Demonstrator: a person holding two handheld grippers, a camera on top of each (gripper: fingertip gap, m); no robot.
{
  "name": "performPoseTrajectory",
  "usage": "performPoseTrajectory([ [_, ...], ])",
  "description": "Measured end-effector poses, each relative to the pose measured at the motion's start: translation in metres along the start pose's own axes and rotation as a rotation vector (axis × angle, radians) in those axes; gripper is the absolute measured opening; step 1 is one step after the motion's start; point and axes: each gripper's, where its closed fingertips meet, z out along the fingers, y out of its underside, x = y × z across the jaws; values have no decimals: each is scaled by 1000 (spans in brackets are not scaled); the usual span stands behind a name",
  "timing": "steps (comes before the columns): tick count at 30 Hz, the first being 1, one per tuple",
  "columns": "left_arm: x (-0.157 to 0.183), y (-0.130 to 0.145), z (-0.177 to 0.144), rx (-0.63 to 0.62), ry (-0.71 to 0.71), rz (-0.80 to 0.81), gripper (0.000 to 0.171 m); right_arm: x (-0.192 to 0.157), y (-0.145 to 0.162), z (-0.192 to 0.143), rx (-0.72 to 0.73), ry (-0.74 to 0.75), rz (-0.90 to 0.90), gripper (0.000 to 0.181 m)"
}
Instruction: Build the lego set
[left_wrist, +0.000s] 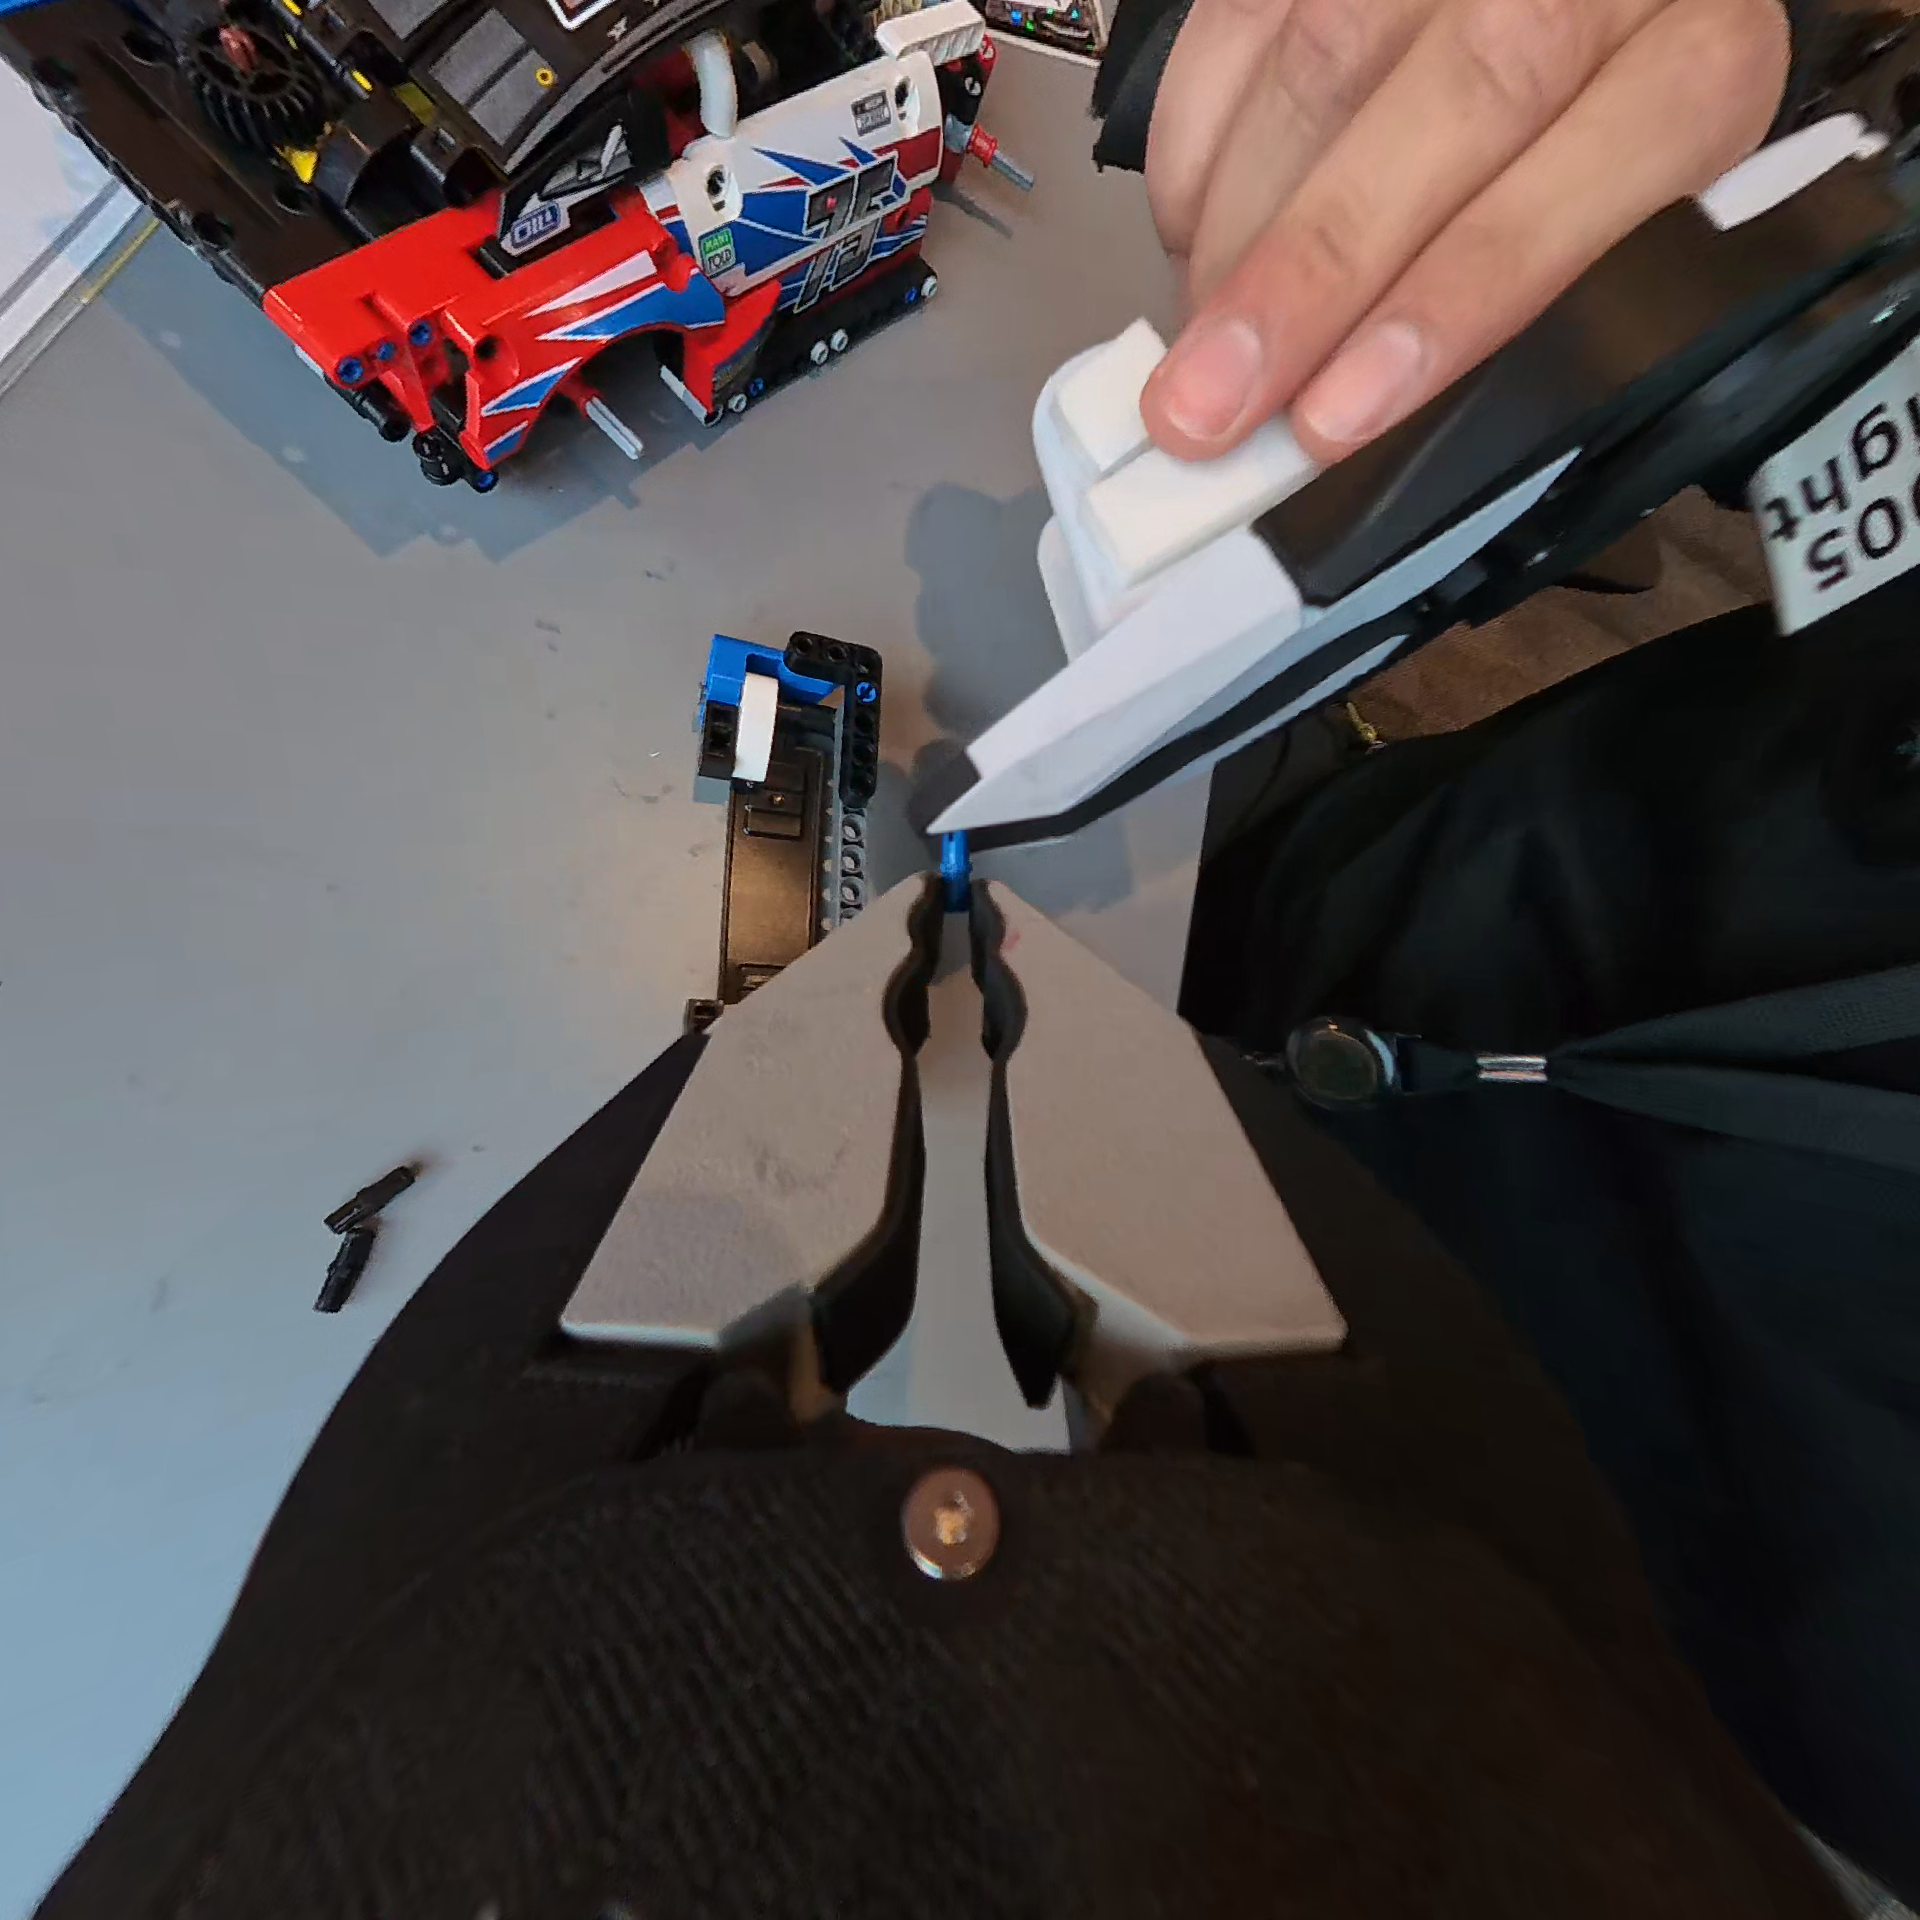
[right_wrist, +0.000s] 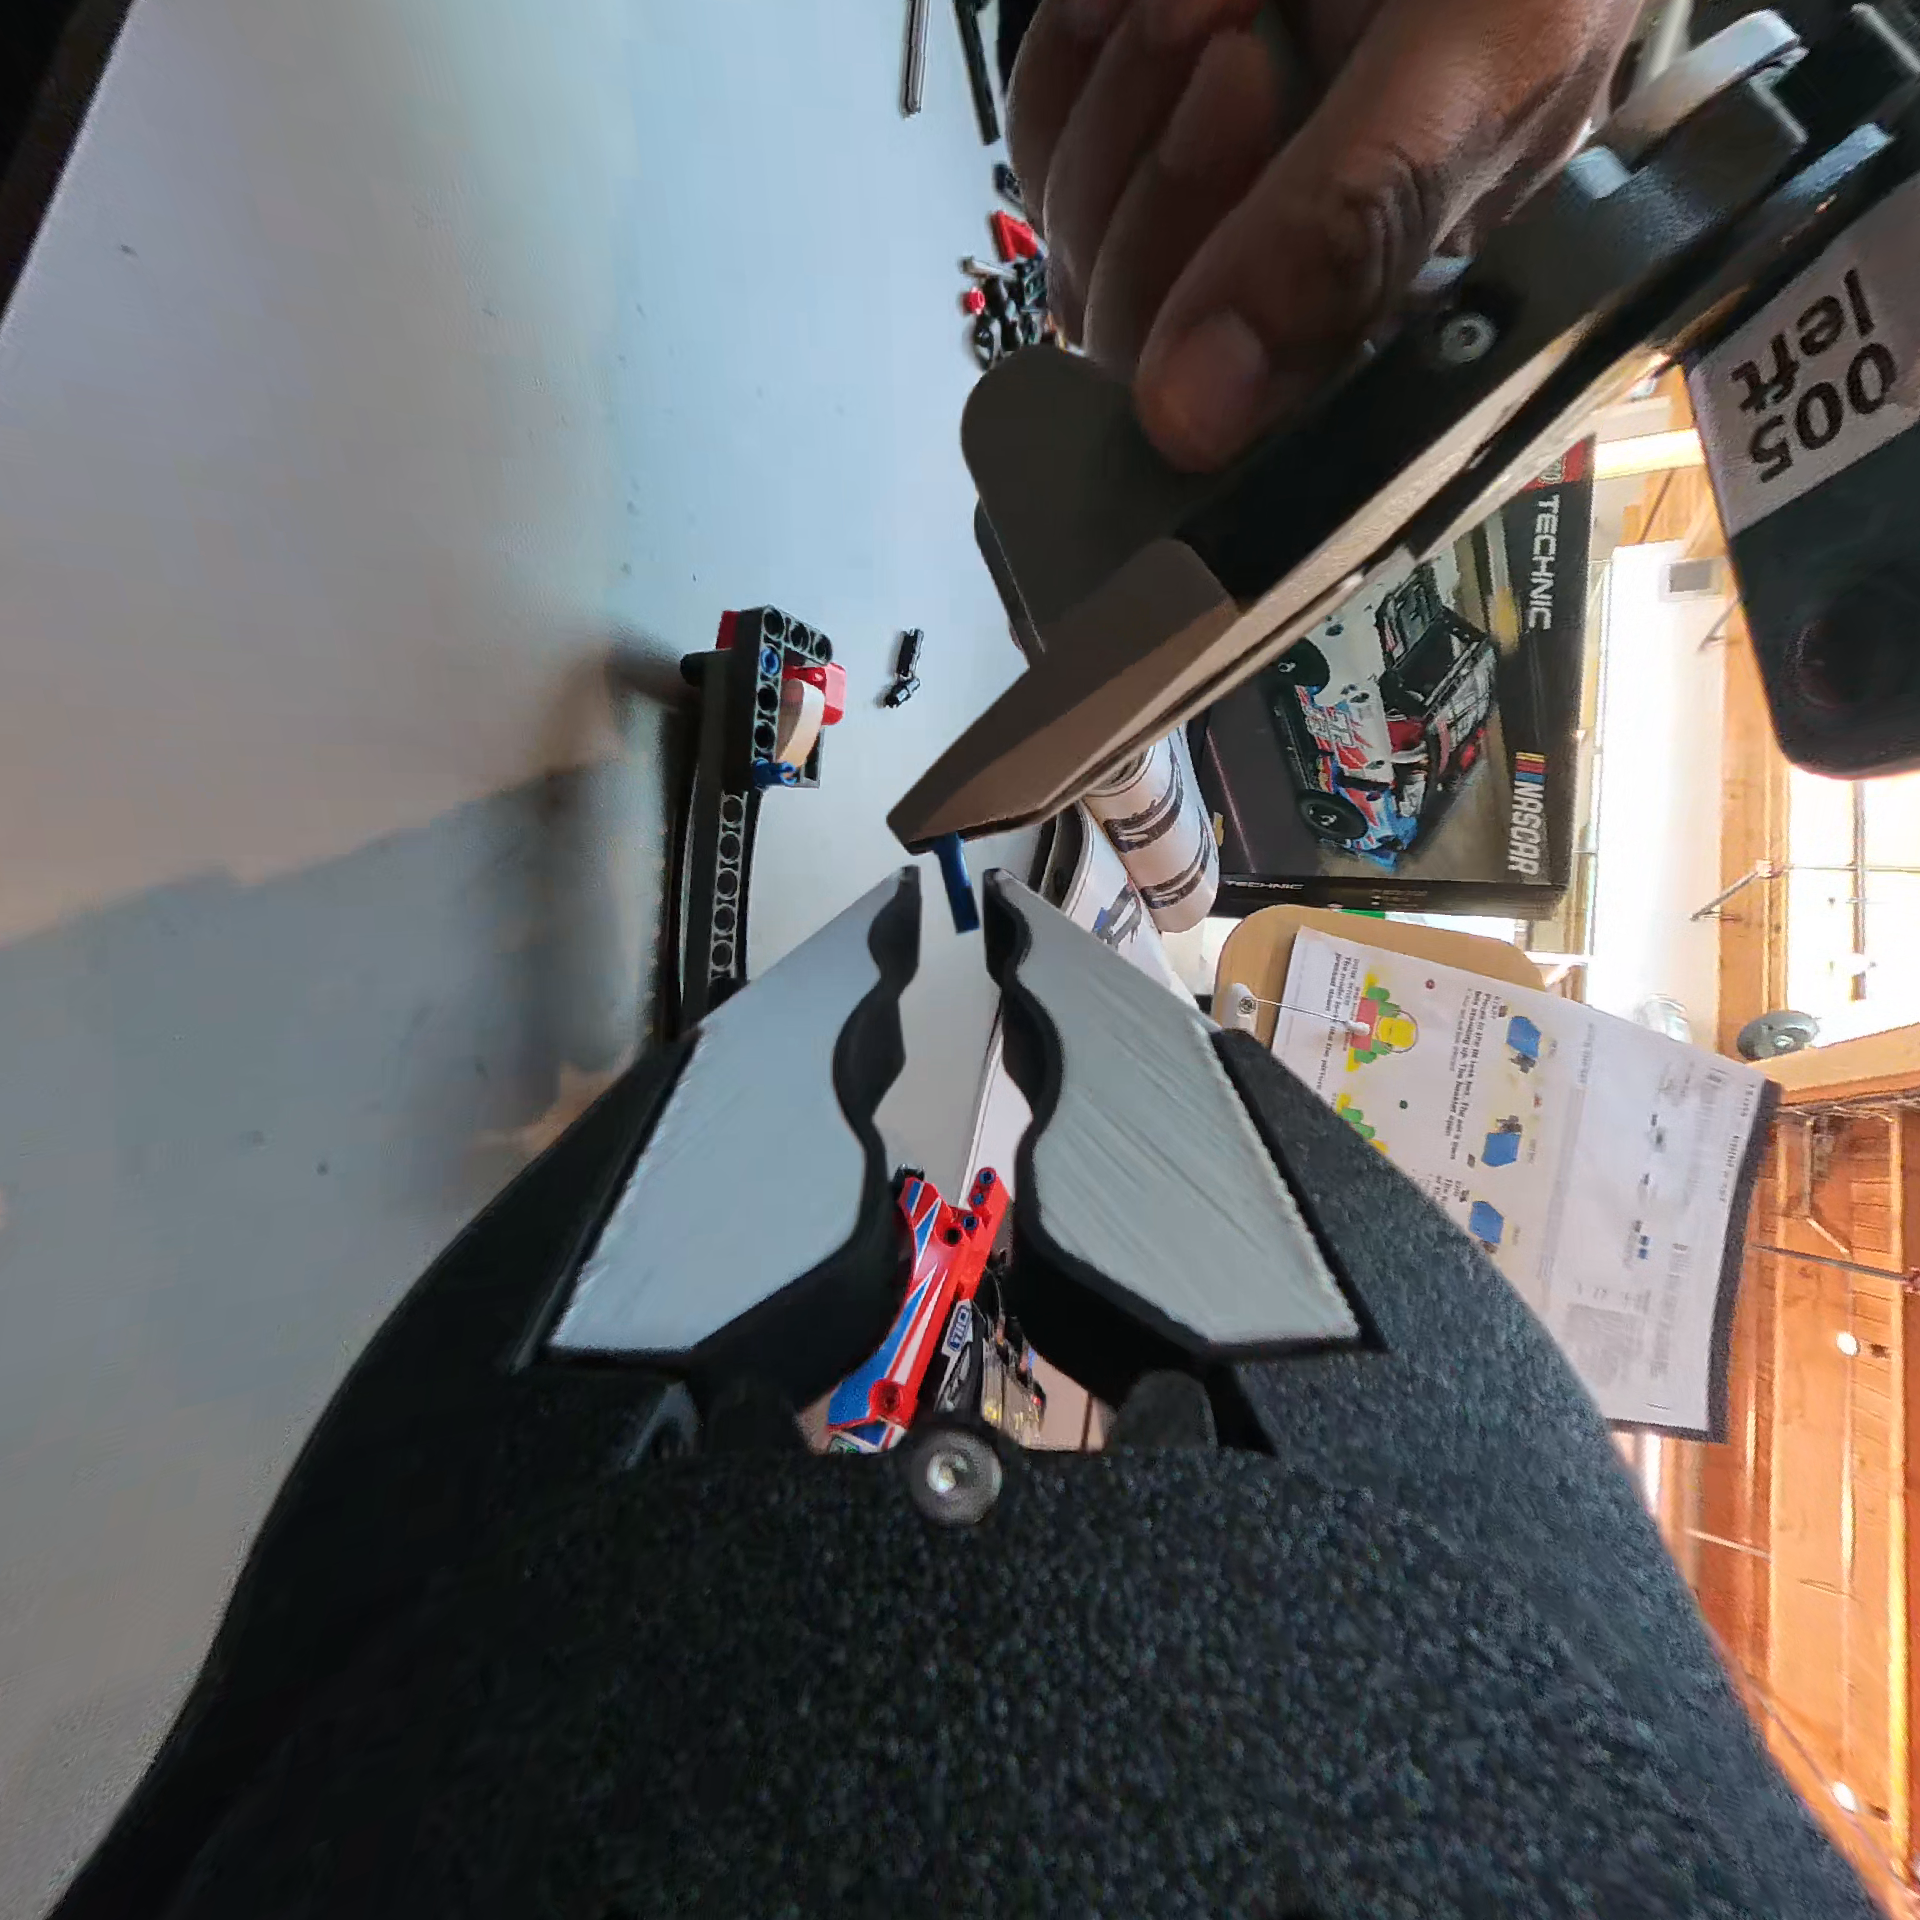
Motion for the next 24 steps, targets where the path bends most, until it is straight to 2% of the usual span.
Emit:
performPoseTrajectory([
  [3, 2, -2, -2, 16, -5, 4, 2, 2, 0, 0, 0, 20, 6, 5],
  [6, 3, -8, -7, 62, -25, 24, 2, 8, 1, -2, 23, 29, 143, 5],
  [10, 2, -21, -18, 153, -100, 99, 3, 18, 7, -7, 76, 16, 412, 5],
  [12, -6, -27, -25, 189, -192, 138, 13, 23, 13, -10, 124, -13, 594, 5],
  [16, -21, -34, -41, 281, -390, 275, 12, 33, 17, -18, 320, -152, 1017, 4],
  [20, -31, -47, -51, 437, -639, 415, 24, 53, 12, -30, 607, -304, 1407, 4],
  [24, -16, -59, -44, 477, -816, 618, 29, 64, 9, -34, 796, -465, 1679, 5],
])
